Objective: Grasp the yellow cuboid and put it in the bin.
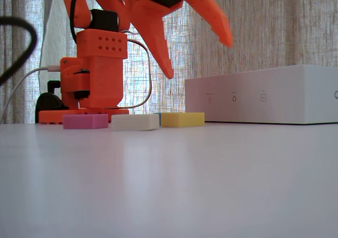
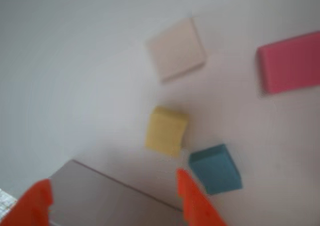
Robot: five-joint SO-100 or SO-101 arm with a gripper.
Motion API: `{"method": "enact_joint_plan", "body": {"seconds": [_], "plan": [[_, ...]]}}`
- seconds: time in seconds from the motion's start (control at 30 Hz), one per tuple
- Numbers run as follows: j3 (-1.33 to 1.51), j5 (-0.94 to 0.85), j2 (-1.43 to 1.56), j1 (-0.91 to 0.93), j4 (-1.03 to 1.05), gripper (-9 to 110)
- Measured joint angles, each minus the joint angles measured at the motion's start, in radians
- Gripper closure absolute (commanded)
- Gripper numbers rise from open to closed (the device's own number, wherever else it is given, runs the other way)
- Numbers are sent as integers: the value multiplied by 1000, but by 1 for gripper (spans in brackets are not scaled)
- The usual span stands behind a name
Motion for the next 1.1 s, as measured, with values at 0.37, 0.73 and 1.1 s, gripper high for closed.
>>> {"method": "enact_joint_plan", "body": {"seconds": [0.37, 0.73, 1.1], "plan": [[52, 0, -37, 9, -34, 69], [74, 0, -126, 52, -89, 69], [71, -8, -232, 58, -153, 69]]}}
